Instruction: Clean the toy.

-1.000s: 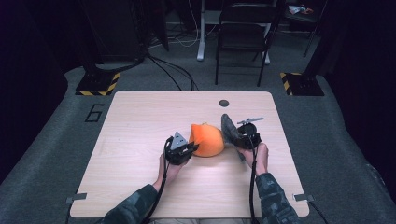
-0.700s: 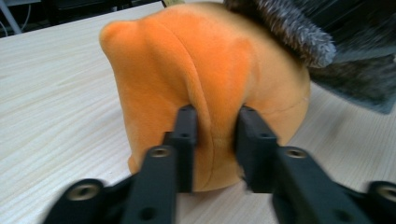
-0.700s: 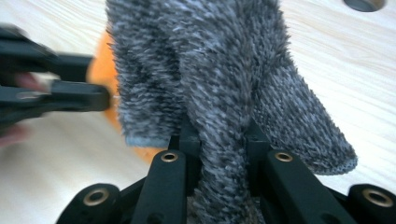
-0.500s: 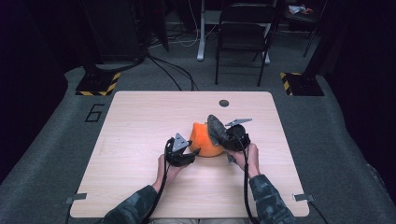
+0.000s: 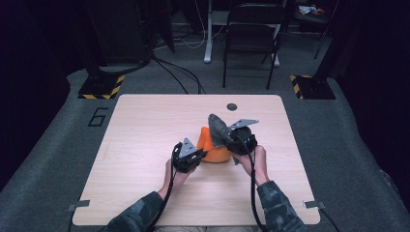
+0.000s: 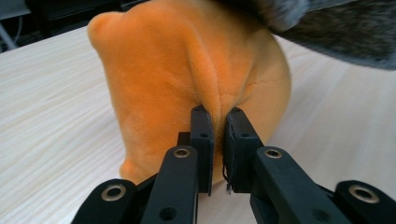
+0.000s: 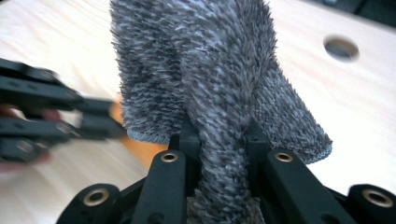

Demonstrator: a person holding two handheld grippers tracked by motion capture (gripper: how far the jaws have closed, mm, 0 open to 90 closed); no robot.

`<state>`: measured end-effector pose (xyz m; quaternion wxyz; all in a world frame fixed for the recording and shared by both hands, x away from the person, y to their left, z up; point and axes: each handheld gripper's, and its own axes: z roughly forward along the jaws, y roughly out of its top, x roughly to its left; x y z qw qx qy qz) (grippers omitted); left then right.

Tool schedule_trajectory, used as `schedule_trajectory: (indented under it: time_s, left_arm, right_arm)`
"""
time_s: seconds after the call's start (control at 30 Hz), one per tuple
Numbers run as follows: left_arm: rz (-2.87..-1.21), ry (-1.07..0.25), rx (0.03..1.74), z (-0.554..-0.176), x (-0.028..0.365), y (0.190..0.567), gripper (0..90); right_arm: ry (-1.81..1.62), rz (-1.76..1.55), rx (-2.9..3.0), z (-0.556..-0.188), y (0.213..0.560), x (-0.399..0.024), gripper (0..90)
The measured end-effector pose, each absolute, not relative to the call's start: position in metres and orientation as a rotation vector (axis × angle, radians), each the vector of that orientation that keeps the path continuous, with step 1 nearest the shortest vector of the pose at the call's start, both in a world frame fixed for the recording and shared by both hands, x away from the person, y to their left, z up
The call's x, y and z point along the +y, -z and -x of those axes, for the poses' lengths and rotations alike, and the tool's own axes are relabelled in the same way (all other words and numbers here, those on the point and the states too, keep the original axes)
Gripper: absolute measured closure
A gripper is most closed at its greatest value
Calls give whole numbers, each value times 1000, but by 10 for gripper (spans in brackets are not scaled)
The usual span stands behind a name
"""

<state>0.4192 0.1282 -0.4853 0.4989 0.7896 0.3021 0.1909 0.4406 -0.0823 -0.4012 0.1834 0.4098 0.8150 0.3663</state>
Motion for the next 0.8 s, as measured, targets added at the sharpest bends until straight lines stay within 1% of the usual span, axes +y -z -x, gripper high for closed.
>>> schedule_trajectory:
  time_s: [0.07,0.23,0.33,0.5,0.6,0.8]
  left_arm:
    - [-1935,-437,716,-415,126,485,835]
    - [-1927,-415,749,-419,126,491,833]
    - [-1931,-430,743,-422,127,492,831]
    - [-1927,-411,768,-426,131,494,829]
    - [-1927,-407,774,-428,132,495,826]
    - [-1924,-399,784,-430,134,497,824]
  right_arm:
    - [-961,-1091,2317,-436,403,-64,754]
    - [-880,-1074,2319,-442,417,-61,755]
    - [-855,-1074,2311,-444,420,-62,755]
    - [-847,-1130,2308,-448,424,-72,755]
    - [-866,-1225,2323,-456,431,-90,755]
    - [-877,-1305,2335,-463,440,-106,755]
